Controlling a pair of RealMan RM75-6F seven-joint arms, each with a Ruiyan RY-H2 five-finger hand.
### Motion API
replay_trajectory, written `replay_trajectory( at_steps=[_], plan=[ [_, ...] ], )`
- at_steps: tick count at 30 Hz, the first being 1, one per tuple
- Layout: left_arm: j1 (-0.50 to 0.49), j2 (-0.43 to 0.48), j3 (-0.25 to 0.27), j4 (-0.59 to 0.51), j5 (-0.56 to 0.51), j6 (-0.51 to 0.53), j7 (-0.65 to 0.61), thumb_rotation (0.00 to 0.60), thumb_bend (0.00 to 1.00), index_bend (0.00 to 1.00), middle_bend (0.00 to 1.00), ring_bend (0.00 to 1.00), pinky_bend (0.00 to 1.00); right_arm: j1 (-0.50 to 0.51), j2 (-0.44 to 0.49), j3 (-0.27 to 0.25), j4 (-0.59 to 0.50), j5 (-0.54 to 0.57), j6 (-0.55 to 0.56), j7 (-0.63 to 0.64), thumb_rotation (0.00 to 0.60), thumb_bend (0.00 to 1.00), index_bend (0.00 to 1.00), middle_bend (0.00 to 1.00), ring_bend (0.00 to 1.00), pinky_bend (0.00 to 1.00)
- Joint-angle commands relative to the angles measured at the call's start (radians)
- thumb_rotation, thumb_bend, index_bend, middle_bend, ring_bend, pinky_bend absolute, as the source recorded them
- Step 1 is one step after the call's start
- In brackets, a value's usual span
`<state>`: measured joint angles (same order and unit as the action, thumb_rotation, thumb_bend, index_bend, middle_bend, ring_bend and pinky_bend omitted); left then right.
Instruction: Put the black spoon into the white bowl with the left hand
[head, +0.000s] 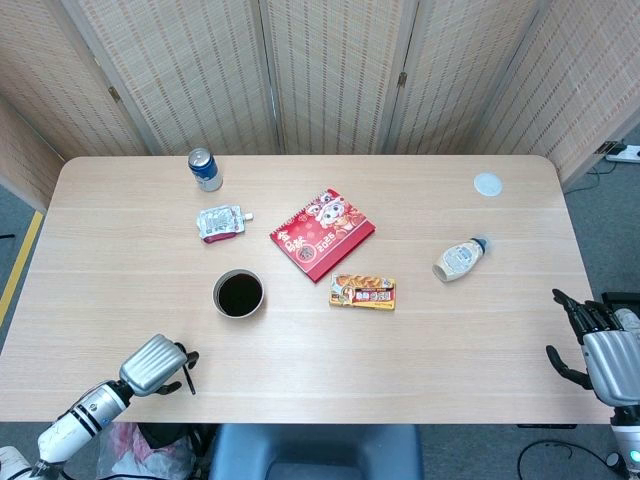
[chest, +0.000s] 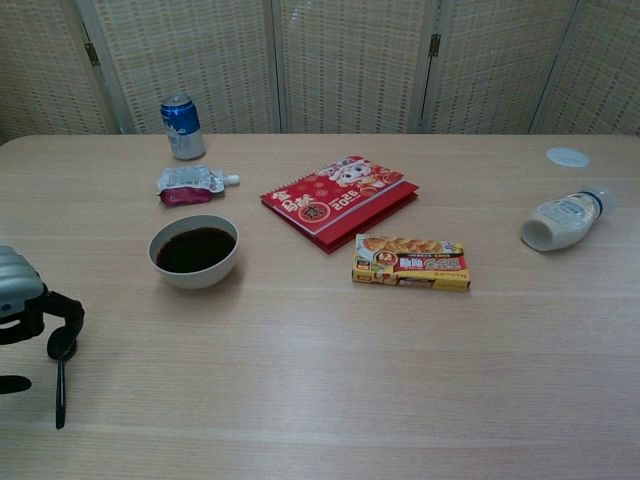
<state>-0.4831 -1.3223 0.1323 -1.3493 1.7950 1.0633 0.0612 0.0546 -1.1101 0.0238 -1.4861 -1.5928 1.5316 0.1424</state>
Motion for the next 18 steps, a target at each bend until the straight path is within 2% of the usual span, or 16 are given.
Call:
replay_trajectory(
  at_steps=[1,8,11,18],
  plan=[
    [-0.007,-0.017,-0.014,-0.004,-0.069,-0.061,0.045,0.600,0.27,0.43,0.97,0.95,1.00,-0.001,0.000,0.000,0.000,0.000,0.001,0.000,0.600,0.30,0.07,0.21,0.27,0.20],
    [-0.002,-0.015,-0.038,-0.022,-0.178,-0.117,0.119,0.600,0.27,0.35,0.97,0.95,1.00,-0.008,0.003,-0.002,0.001,0.004,0.007,0.003,0.600,0.30,0.07,0.22,0.27,0.20],
    [-0.001,-0.005,-0.047,-0.043,-0.229,-0.143,0.159,0.600,0.31,0.31,0.97,0.95,1.00,-0.008,0.002,-0.002,0.002,0.004,0.008,0.004,0.600,0.30,0.07,0.22,0.28,0.20],
    [0.000,0.011,-0.063,-0.083,-0.332,-0.185,0.246,0.600,0.34,0.28,0.97,0.95,1.00,-0.007,0.000,-0.001,0.007,0.005,0.006,0.007,0.600,0.30,0.07,0.22,0.28,0.20]
  ],
)
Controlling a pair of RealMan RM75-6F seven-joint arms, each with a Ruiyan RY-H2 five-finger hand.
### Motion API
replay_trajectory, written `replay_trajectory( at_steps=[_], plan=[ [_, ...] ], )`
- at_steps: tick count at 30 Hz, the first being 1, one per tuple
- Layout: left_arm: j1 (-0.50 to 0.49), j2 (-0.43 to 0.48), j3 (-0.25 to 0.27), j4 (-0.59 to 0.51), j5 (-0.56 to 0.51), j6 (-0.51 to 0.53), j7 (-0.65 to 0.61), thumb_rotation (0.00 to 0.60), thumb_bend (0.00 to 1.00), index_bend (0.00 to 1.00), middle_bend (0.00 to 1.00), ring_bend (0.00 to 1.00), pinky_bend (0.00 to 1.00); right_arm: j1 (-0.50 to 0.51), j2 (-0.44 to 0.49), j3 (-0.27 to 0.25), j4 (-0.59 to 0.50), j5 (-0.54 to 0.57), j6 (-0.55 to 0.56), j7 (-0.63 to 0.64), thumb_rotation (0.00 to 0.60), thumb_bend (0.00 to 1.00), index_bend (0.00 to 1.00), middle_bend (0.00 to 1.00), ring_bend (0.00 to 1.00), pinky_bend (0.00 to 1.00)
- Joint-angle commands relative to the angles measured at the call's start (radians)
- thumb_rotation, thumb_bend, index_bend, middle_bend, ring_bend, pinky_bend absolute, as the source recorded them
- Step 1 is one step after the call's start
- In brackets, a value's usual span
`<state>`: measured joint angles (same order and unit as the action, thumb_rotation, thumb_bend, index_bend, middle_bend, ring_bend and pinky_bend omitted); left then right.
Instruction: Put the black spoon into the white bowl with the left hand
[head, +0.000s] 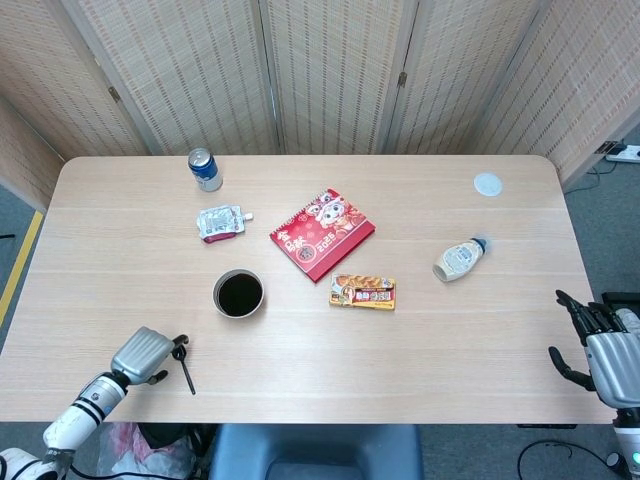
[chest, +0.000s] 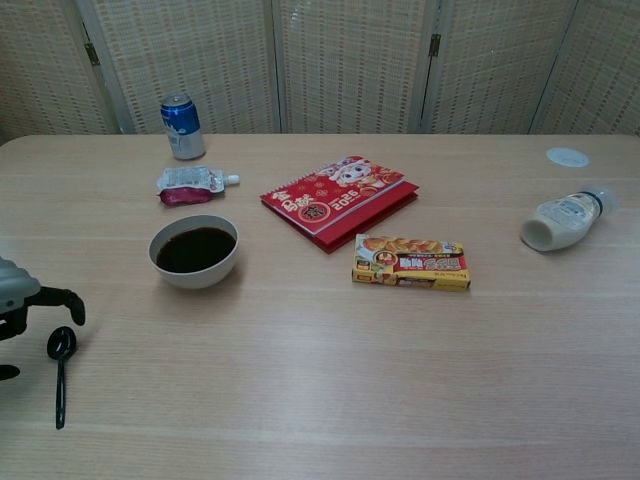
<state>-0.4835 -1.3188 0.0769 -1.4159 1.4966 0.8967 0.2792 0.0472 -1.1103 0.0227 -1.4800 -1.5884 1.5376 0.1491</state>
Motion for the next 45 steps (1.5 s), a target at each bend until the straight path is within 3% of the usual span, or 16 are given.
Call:
replay_trajectory(
  at_steps=[1,21,38,45],
  plan=[
    [0.000,0.009,-0.009,-0.021,-0.046,-0.022,0.041,0.600,0.34,0.27,0.97,0.95,1.00,0.000,0.000,0.001,0.001,0.001,0.000,0.001,0.600,0.30,0.07,0.22,0.28,0.20],
    [-0.011,0.003,-0.007,-0.043,-0.141,-0.042,0.127,0.600,0.34,0.24,0.97,0.95,1.00,0.000,-0.005,0.001,0.011,0.005,-0.004,0.002,0.600,0.30,0.07,0.22,0.28,0.20],
    [0.006,0.066,0.030,-0.117,-0.207,-0.041,0.172,0.600,0.34,0.30,0.97,0.95,1.00,-0.001,-0.007,0.002,0.011,0.002,-0.001,0.001,0.600,0.30,0.07,0.22,0.28,0.20],
    [0.033,0.087,0.030,-0.167,-0.164,0.045,0.157,0.600,0.34,0.32,0.96,0.95,1.00,0.000,-0.008,0.002,0.011,-0.003,0.003,0.002,0.600,0.30,0.07,0.22,0.28,0.20]
  ],
)
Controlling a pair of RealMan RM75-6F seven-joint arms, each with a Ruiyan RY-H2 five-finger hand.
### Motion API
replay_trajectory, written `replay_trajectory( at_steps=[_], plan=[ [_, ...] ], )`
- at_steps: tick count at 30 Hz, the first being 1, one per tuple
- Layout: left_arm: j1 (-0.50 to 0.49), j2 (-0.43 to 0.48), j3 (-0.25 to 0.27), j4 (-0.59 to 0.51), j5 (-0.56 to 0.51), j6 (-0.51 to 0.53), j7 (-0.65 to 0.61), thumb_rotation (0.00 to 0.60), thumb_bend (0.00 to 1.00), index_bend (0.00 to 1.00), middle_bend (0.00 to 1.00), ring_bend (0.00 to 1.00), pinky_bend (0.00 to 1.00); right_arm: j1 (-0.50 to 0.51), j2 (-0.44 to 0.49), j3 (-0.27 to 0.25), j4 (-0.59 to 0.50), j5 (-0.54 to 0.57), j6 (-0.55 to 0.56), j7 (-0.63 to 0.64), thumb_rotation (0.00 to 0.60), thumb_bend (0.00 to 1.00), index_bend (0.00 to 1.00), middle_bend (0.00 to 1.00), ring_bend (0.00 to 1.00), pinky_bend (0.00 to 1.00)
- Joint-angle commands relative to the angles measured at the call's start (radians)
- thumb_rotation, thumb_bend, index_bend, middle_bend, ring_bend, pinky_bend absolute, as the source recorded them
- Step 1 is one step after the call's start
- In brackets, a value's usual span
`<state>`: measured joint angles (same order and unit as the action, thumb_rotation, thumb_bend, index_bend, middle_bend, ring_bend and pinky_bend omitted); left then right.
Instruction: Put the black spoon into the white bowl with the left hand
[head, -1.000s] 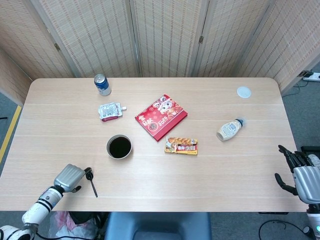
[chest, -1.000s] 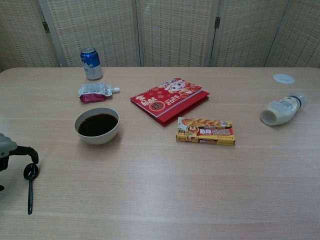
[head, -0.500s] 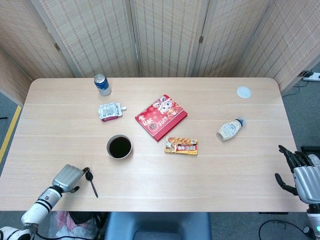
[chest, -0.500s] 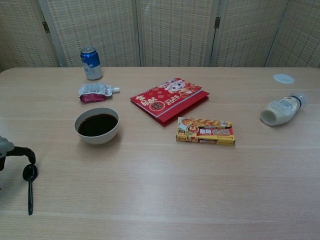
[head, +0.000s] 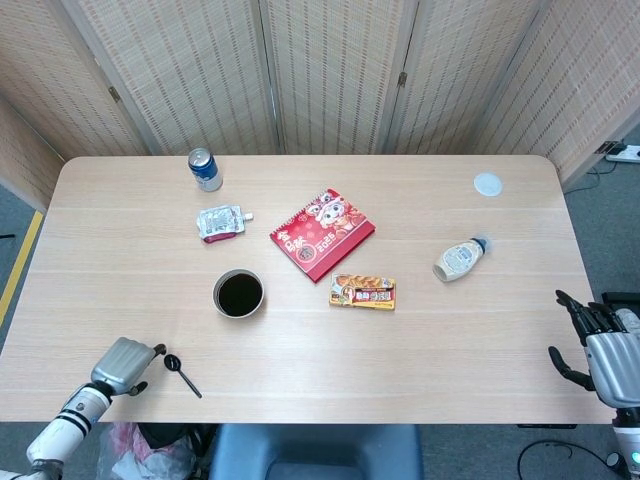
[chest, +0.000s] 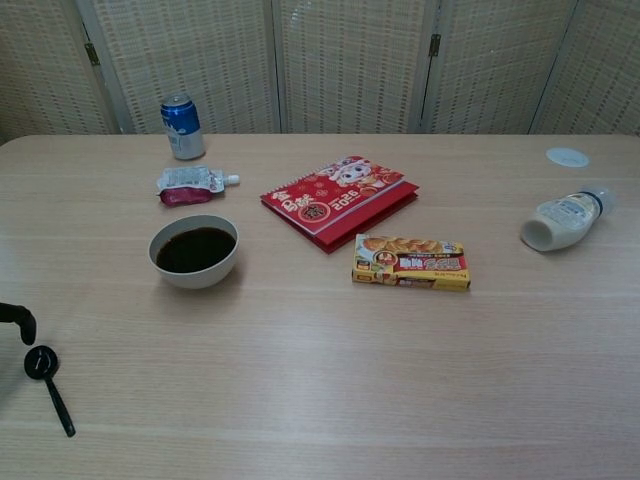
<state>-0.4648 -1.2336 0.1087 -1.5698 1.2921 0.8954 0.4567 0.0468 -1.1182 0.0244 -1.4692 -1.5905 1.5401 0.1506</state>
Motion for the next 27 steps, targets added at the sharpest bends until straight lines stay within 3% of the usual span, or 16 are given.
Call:
replay_trajectory(
  at_steps=[1,4,10,27],
  plan=[
    [0.019,-0.004,-0.003,-0.010,0.070,0.068,-0.039,0.600,0.34,0.33,0.96,0.94,1.00,0.001,0.000,0.000,0.000,-0.002,0.000,0.000,0.600,0.30,0.07,0.22,0.28,0.20],
    [0.031,-0.041,0.009,0.036,0.204,0.147,-0.132,0.600,0.34,0.38,0.96,0.94,1.00,0.003,0.000,-0.001,-0.002,-0.006,0.000,-0.001,0.600,0.30,0.07,0.22,0.28,0.20],
    [0.016,-0.090,0.044,0.113,0.372,0.204,-0.241,0.600,0.34,0.47,0.96,0.94,1.00,-0.002,0.003,-0.002,-0.004,-0.005,0.006,0.000,0.600,0.30,0.07,0.22,0.29,0.20],
    [-0.034,-0.169,0.104,0.281,0.548,0.234,-0.354,0.600,0.34,0.53,0.98,0.96,1.00,-0.009,0.000,-0.003,0.006,-0.002,0.011,0.010,0.600,0.30,0.07,0.24,0.31,0.22]
  ],
)
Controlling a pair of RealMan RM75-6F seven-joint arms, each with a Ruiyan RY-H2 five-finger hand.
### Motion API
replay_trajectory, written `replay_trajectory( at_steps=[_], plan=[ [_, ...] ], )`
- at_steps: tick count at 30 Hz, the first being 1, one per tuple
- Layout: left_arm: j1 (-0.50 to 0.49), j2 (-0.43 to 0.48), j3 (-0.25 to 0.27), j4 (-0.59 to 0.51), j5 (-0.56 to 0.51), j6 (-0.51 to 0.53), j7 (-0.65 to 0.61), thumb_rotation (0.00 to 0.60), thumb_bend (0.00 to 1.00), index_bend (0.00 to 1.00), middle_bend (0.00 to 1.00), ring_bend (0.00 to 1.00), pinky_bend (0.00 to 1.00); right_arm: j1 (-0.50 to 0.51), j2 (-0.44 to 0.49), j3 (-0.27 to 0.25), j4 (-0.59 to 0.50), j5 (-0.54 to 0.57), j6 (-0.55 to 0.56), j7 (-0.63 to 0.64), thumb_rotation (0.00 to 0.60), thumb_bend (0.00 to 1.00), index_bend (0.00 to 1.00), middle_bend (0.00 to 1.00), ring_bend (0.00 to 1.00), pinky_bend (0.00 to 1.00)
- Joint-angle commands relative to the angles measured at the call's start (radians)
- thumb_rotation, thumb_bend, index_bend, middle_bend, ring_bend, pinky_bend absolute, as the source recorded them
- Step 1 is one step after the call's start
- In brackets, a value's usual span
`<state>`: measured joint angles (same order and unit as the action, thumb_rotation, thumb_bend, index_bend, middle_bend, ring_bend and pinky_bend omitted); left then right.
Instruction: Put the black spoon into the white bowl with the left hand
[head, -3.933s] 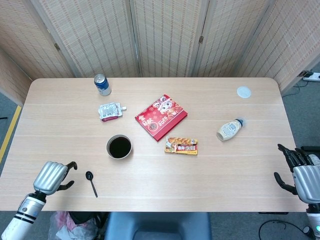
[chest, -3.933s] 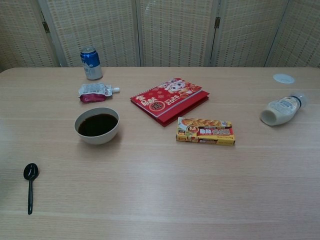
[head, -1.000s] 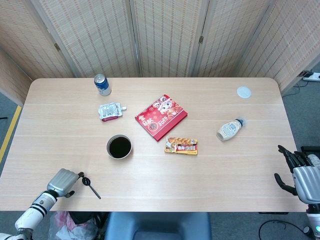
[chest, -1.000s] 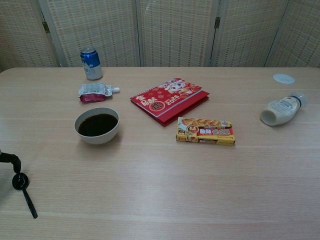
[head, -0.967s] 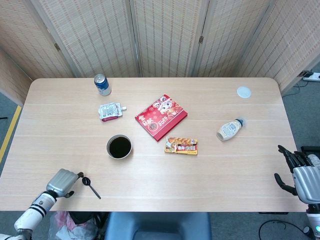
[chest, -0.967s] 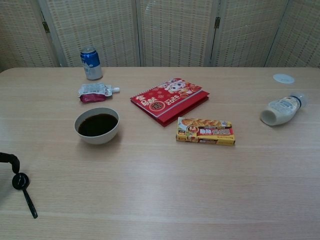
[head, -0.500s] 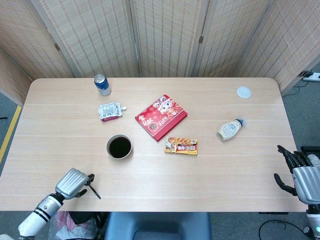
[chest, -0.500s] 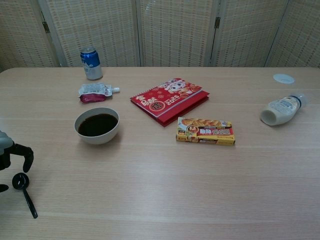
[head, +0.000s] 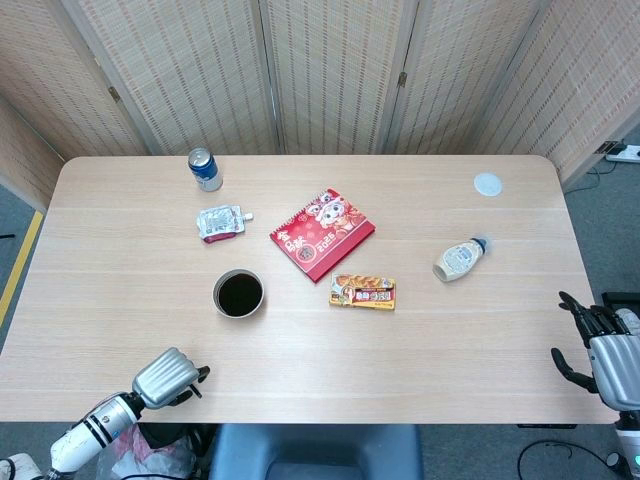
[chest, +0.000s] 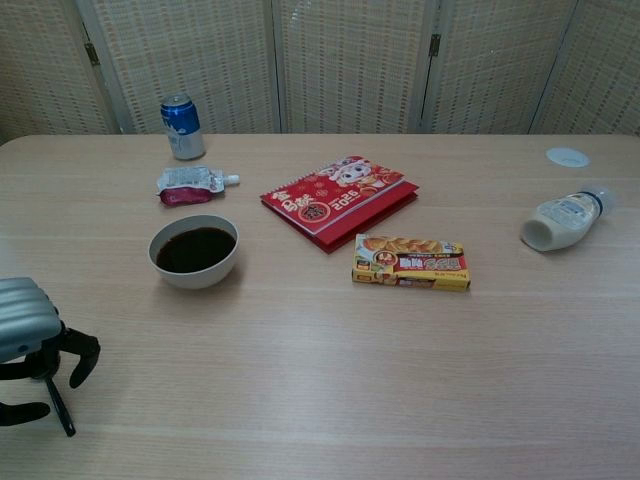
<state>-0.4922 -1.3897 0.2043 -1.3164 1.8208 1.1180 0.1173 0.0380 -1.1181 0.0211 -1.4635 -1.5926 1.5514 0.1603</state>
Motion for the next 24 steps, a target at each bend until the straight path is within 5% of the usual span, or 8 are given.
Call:
replay_trajectory(
  at_steps=[1,24],
  plan=[
    [-0.007,-0.018,0.010,0.040,0.023,0.013,-0.021,0.600,0.34,0.53,0.98,0.96,1.00,0.000,0.000,0.000,0.000,0.000,0.000,0.000,0.600,0.30,0.07,0.24,0.31,0.22],
    [-0.016,-0.032,0.028,0.086,-0.013,-0.053,-0.017,0.600,0.36,0.49,0.98,0.96,1.00,0.001,0.001,0.001,-0.009,0.003,-0.007,-0.012,0.600,0.30,0.07,0.24,0.31,0.22]
  ],
)
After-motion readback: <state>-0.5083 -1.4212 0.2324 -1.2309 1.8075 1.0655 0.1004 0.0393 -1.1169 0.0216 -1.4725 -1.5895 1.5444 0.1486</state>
